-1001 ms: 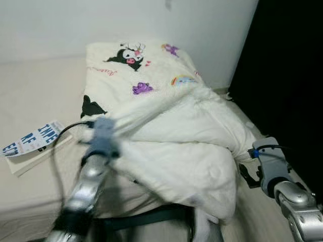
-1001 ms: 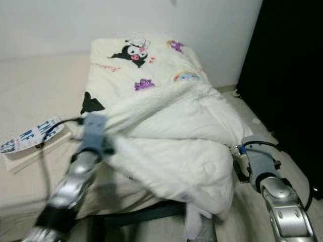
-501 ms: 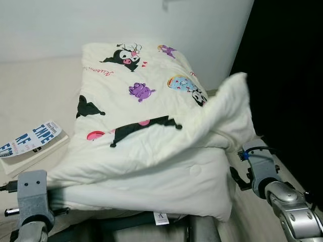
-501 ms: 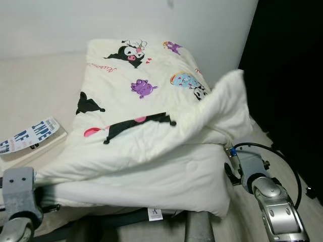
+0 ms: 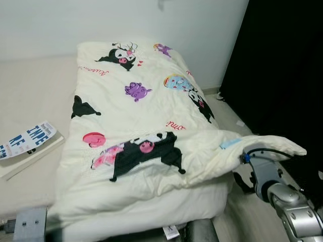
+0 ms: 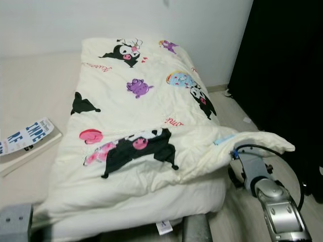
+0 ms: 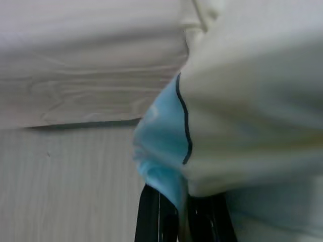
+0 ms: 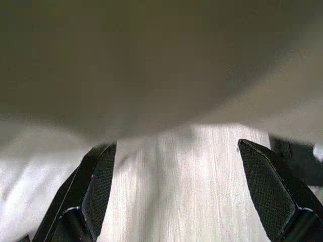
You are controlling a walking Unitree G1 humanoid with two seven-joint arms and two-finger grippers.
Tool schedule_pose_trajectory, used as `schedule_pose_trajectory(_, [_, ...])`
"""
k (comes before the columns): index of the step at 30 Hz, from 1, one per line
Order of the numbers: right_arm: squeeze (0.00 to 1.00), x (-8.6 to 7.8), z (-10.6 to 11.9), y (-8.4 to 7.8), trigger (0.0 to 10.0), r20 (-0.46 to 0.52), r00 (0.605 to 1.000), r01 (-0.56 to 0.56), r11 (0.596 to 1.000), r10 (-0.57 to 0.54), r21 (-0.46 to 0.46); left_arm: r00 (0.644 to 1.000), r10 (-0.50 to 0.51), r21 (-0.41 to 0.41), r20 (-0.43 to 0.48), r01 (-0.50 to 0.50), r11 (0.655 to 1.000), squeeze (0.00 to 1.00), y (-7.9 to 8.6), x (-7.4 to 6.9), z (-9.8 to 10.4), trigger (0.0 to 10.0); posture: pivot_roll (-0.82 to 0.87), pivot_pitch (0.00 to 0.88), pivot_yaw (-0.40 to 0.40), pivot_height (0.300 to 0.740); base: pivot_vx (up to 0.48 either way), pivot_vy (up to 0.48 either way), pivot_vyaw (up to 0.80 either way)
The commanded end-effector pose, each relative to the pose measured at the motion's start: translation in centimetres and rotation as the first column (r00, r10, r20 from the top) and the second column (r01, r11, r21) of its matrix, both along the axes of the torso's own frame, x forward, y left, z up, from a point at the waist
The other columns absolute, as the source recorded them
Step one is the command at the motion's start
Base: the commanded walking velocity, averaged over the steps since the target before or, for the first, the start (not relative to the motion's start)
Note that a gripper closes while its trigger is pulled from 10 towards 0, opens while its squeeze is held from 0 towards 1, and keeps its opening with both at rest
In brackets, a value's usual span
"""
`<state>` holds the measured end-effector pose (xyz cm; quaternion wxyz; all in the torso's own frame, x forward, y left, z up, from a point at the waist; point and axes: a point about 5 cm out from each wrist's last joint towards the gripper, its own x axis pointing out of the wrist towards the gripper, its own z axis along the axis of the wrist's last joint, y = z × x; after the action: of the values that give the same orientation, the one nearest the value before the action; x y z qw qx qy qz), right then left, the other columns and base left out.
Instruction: Clean up the room
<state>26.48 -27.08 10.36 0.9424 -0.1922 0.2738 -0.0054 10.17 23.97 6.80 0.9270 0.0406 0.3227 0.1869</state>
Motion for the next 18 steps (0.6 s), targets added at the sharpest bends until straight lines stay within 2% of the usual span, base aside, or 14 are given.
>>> schedule_pose_trajectory(1, [0.00, -0.5, -0.5, -0.8, 10.0, -0.037, 0.999, 0.040, 0.999, -0.040, -0.006, 0.976, 0.098, 0.031, -0.196, -0.094, 0.995, 0.00, 1.3, -3.3, -1.7, 0.0, 0.02, 0.159, 0.010, 0.517, 0.000, 0.000, 0.00])
schedule_pose_trajectory(6, [0.00, -1.4, -1.3, -2.1, 10.0, -0.113, 0.985, 0.132, 0.991, -0.130, 0.003, 0.964, 0.066, 0.022, -0.259, -0.062, 0.998, 0.00, 1.0, -4.6, -2.5, 0.0, 0.02, 0.150, 0.007, 0.517, 0.000, 0.000, 0.00])
schedule_pose_trajectory(9, [0.00, -2.0, -1.8, -2.2, 10.0, -0.168, 0.978, 0.129, 0.991, -0.123, 0.020, 0.956, 0.048, 0.024, -0.288, -0.043, 0.999, 0.00, 1.0, -5.1, -3.0, 0.0, 0.02, 0.147, 0.005, 0.517, 0.000, 0.000, 0.00])
schedule_pose_trajectory(10, [0.00, -3.1, -2.5, -2.0, 10.0, -0.260, 0.964, 0.067, 0.997, -0.057, 0.030, 0.949, 0.016, 0.012, -0.315, -0.013, 1.000, 0.00, 1.0, -5.4, -3.5, 0.0, 0.01, 0.143, 0.006, 0.517, 0.000, 0.000, 0.00])
schedule_pose_trajectory(11, [0.00, -4.4, -3.1, -2.5, 10.0, -0.335, 0.942, 0.046, 0.999, -0.036, 0.022, 0.946, 0.007, -0.002, -0.323, -0.008, 1.000, 0.00, 1.0, -5.6, -3.9, 0.0, 0.02, 0.141, 0.003, 0.517, 0.000, 0.000, 0.00])
schedule_pose_trajectory(12, [0.00, -4.4, -3.1, -2.5, 10.0, -0.335, 0.942, 0.046, 0.999, -0.036, 0.022, 0.946, 0.007, -0.002, -0.323, -0.008, 1.000, 0.00, 1.0, -5.6, -3.9, 0.0, 0.02, 0.141, 0.003, 0.517, 0.000, 0.000, 0.00])
schedule_pose_trajectory(13, [0.00, -5.3, -3.4, -2.9, 10.0, -0.381, 0.924, 0.035, 0.999, -0.027, 0.014, 0.945, 0.004, -0.013, -0.326, -0.009, 1.000, 0.00, 0.9, -5.6, -4.1, 0.0, 0.02, 0.141, 0.003, 0.517, 0.000, 0.000, 0.00])
schedule_pose_trajectory(15, [0.00, -5.8, -3.5, -3.2, 10.0, -0.400, 0.916, 0.033, 0.999, -0.028, 0.006, 0.946, 0.005, -0.019, -0.324, -0.012, 1.000, 0.00, 0.9, -5.7, -4.2, 0.0, 0.02, 0.141, 0.003, 0.517, 0.000, 0.000, 0.00])
schedule_pose_trajectory(16, [0.00, -7.9, -4.0, -4.3, 10.0, -0.500, 0.866, -0.005, 0.999, -0.021, -0.051, 0.954, -0.034, -0.014, -0.298, 0.031, 0.999, 0.00, 0.9, -5.1, -4.1, 0.0, 0.02, 0.136, 0.002, 0.517, 0.000, 0.000, 0.00])
schedule_pose_trajectory(17, [0.00, -7.9, -4.0, -4.3, 10.0, -0.500, 0.866, -0.005, 0.999, -0.021, -0.051, 0.954, -0.034, -0.014, -0.298, 0.031, 0.999, 0.00, 0.9, -5.1, -4.1, 0.0, 0.02, 0.136, 0.002, 0.517, 0.000, 0.000, 0.00])
schedule_pose_trajectory(18, [0.00, -10.3, -4.1, -5.7, 10.0, -0.603, 0.797, -0.047, 0.992, -0.036, -0.120, 0.963, -0.079, 0.016, -0.259, 0.086, 0.996, 0.00, 1.1, -4.1, -3.7, 4.5, 0.01, 0.136, 0.005, 0.517, 0.000, 0.000, 0.00])
